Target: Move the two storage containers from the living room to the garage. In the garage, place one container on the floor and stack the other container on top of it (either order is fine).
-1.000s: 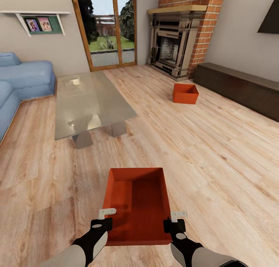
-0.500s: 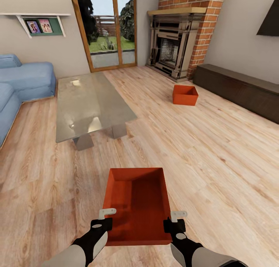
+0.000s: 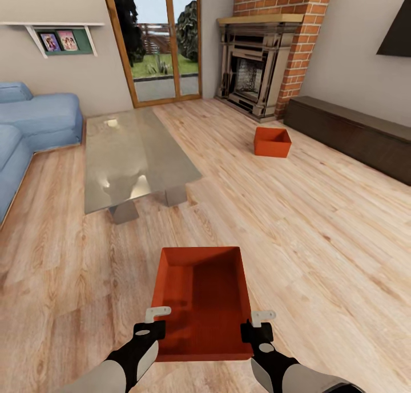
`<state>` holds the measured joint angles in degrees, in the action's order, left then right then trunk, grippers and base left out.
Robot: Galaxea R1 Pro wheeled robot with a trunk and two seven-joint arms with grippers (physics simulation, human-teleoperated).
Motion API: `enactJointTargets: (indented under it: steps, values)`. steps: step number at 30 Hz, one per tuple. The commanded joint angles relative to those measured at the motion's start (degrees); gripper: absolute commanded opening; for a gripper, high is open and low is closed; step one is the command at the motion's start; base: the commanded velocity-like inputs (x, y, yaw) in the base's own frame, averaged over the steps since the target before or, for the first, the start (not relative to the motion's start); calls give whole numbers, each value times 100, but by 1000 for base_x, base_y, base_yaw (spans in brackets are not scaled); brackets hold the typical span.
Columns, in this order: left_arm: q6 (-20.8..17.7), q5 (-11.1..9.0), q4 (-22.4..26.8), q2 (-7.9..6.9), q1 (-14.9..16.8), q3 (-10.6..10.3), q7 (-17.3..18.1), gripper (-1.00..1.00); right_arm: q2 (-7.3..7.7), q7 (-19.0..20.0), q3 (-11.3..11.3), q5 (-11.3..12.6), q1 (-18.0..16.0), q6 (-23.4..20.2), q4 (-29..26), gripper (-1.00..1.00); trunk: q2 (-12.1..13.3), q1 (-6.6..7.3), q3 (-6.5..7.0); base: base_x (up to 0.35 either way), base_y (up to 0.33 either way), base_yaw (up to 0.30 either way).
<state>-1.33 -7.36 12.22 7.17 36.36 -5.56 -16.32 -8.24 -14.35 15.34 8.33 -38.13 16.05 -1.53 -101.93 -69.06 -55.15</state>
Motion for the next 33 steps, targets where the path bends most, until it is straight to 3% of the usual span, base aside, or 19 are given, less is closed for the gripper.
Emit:
enactJointTargets:
  steps: [1, 33]
  values:
    - [-16, -37, 5, -42, 3, 47, -47, -100, 7, 3, 57, 90, -2, 39, 4, -100, 40, 23, 15, 0, 0, 0]
    - [-16, -39, 0, -50, 3, 47, -46, -100, -13, -59, 57, 90, -2, 43, 4, -100, 1323, 726, 589, 0, 0, 0]
